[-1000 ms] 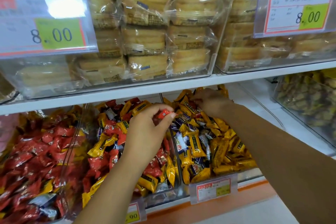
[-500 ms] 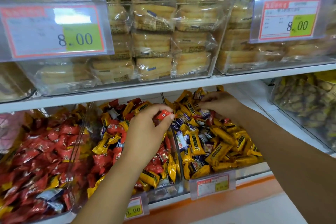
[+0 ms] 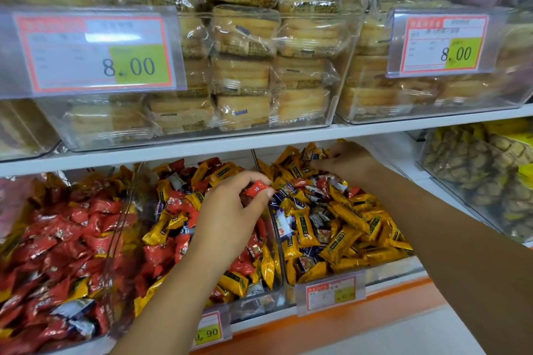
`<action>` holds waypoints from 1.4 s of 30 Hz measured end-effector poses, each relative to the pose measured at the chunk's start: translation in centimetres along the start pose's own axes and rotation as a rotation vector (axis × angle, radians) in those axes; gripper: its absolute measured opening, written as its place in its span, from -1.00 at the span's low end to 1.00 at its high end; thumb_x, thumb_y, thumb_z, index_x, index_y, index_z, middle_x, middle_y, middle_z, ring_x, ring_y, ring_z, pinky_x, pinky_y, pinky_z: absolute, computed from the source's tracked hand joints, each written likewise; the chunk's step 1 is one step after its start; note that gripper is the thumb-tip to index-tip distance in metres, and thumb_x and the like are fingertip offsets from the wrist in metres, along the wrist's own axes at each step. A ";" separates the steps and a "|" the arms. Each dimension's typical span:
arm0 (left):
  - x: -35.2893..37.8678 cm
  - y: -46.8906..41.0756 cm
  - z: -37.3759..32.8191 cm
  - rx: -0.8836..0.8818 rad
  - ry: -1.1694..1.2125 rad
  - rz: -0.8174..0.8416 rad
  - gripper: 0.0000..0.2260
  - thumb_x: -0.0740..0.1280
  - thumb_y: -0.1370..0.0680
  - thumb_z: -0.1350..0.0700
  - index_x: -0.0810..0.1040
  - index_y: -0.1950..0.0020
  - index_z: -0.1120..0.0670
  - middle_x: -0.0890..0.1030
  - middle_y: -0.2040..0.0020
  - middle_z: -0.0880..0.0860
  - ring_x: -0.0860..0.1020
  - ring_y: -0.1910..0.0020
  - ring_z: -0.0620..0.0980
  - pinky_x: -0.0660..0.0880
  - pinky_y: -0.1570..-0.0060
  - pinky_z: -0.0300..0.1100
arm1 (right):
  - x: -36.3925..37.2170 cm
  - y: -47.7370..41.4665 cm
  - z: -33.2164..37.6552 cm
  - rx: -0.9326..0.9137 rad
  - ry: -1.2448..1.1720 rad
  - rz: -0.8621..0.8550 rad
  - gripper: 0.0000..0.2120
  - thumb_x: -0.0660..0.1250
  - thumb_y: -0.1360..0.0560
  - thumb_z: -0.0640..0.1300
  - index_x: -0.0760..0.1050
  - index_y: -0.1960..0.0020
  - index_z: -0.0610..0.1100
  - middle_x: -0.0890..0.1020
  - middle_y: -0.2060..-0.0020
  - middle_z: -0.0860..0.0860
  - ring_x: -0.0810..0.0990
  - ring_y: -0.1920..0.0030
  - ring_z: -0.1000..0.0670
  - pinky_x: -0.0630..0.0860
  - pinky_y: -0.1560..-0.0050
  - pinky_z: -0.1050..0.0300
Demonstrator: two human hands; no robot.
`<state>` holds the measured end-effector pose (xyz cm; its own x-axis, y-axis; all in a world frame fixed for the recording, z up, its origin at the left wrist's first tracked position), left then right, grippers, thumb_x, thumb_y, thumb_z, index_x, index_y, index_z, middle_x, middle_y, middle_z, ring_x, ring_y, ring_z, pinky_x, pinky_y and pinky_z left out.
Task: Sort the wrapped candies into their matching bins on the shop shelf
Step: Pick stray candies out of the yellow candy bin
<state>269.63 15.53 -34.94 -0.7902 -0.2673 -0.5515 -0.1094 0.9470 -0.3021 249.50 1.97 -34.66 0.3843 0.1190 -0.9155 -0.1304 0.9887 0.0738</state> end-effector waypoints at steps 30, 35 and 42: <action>-0.2 -0.2 0.6 0.009 -0.008 -0.014 -0.90 0.35 -0.53 -0.03 0.55 -0.02 -0.21 0.59 0.07 -0.24 0.53 0.28 -0.06 0.45 0.24 -0.26 | 4.1 0.8 1.0 -0.236 0.234 0.306 -0.63 0.31 -0.55 0.00 0.43 -0.33 -0.03 0.48 -0.26 -0.06 0.44 -0.10 0.00 0.31 0.13 0.25; -0.4 -0.2 0.8 0.008 -0.004 -0.003 -0.91 0.34 -0.54 -0.03 0.56 -0.03 -0.19 0.59 0.06 -0.22 0.40 0.53 -0.14 0.41 0.42 -0.26 | 3.9 1.6 0.6 -0.177 0.191 0.467 -0.50 0.27 -0.57 0.05 0.24 -0.48 0.11 0.31 -0.44 -0.07 0.57 0.08 0.02 0.54 0.18 0.21; -0.7 0.0 0.8 -0.006 -0.026 -0.003 -0.91 0.34 -0.54 -0.04 0.54 -0.02 -0.22 0.58 0.13 -0.24 0.44 0.48 -0.14 0.42 0.41 -0.26 | 4.3 1.1 0.3 -0.138 0.058 0.363 -0.68 0.29 -0.57 -0.03 0.43 -0.32 -0.02 0.50 0.12 0.07 0.45 0.26 0.12 0.32 0.35 0.27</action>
<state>270.65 15.52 -35.22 -0.7736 -0.2747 -0.5710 -0.1152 0.9471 -0.2995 251.29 3.64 -38.44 0.2389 0.4497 -0.8607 -0.3717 0.8612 0.3467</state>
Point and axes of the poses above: each hand's wrist, its own y-axis away from the middle knuckle, its own x-axis out of the palm, z = x × y, the point moved 5 cm from there along -y, towards the middle knuckle
